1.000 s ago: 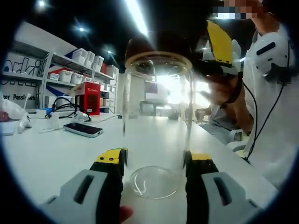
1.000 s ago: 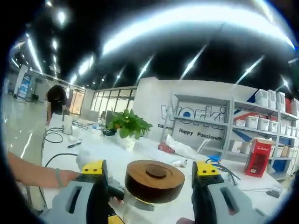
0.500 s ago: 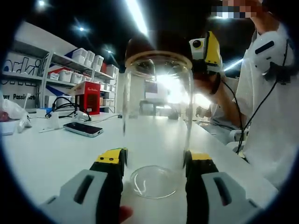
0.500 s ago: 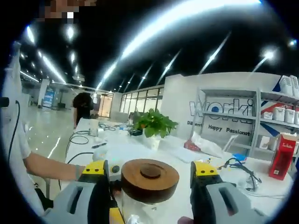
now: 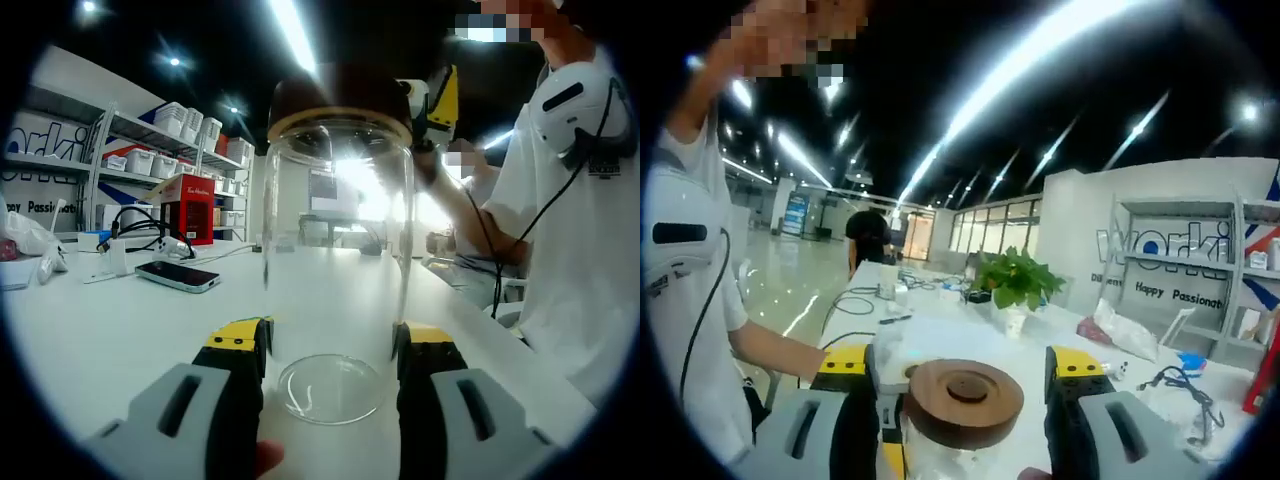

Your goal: Clamp the coffee can twist off the lid put the lid on the table pick up the lid cover the can tighten the lid

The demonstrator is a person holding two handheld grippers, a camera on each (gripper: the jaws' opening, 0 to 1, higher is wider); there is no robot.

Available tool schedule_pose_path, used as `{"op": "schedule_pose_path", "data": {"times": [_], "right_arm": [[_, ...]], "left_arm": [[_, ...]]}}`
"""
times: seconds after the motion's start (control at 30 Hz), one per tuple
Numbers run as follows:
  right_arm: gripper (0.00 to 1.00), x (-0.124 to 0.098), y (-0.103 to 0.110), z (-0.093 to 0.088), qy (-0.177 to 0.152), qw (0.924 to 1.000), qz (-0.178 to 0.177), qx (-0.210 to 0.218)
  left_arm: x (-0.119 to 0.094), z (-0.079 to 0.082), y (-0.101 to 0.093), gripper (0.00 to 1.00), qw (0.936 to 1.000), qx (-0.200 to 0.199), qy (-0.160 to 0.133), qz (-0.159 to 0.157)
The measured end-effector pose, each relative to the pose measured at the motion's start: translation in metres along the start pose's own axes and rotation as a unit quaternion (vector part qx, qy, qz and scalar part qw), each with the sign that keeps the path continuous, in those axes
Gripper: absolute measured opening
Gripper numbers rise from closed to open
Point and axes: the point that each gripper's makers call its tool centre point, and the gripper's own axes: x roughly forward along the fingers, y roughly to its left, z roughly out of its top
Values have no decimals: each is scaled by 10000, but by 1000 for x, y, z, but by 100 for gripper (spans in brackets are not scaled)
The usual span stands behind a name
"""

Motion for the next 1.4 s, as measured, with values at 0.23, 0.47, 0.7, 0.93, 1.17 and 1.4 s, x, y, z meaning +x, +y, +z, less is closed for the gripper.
{"op": "schedule_pose_path", "data": {"times": [0.23, 0.47, 0.7, 0.93, 1.17, 1.4], "right_arm": [[61, 4, 4, -2, 44, 9984, 463, -318], [60, 5, -4, -11, -23, 9946, 1040, 37], [61, 4, -2, -18, -90, 9836, 1784, 233], [60, 9, -4, -29, -134, 9784, 1984, 560], [57, 10, -2, -29, -243, 9751, 2078, 732], [53, 13, 5, -33, -210, 9732, 2154, 776]], "left_arm": [[0, 0, 0, 42, 10000, 10, 8, -11], [1, -1, 0, 42, 10000, 14, 19, -18], [1, -1, 1, 42, 10000, 4, 24, -35], [1, -2, 1, 42, 10000, -6, 32, -30], [1, -2, 0, 42, 10000, -10, 38, -27], [2, -3, -1, 42, 10000, -9, 41, -27]]}}
